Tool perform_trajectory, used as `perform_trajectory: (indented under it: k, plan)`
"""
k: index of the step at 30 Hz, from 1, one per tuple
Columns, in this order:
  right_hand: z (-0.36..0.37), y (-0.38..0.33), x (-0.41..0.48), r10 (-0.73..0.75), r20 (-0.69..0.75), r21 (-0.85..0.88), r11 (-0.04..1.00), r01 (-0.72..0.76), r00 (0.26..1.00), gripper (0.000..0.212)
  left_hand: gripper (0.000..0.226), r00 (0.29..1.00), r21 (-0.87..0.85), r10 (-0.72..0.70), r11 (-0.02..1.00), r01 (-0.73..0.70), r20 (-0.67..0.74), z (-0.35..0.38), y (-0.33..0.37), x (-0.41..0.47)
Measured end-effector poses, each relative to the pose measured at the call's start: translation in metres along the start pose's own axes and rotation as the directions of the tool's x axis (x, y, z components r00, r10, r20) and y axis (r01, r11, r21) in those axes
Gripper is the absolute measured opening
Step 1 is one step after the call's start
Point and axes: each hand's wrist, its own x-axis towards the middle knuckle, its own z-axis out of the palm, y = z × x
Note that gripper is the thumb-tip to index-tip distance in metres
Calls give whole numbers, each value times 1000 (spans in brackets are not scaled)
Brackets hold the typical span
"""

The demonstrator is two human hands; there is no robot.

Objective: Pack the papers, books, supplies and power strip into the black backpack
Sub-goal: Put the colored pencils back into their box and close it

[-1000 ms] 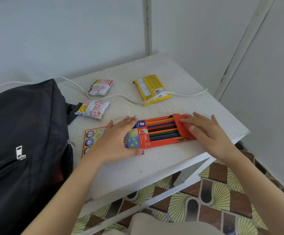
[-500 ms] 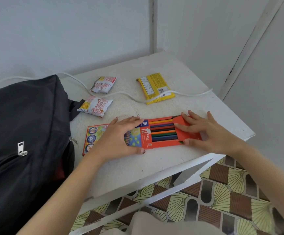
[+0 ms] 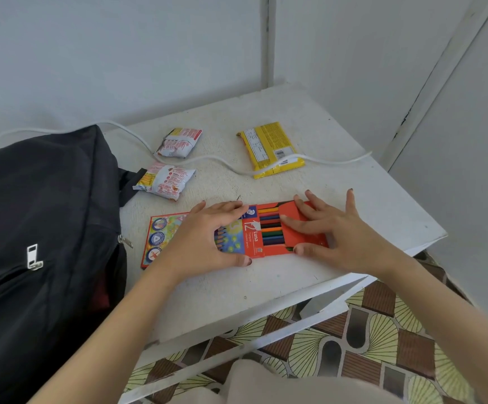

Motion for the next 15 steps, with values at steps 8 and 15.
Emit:
perform_trajectory:
  k: [8,15]
  plan:
    - [9,-15,12,-62,-11,-23,998,61,998,75,99,1000,7,20,1000,-20,-17,1,1,-1]
    - [14,-27,15,-39,-24,-25,999,38,999,76,99,1000,12,20,1000,-19,-24,3,-1,0]
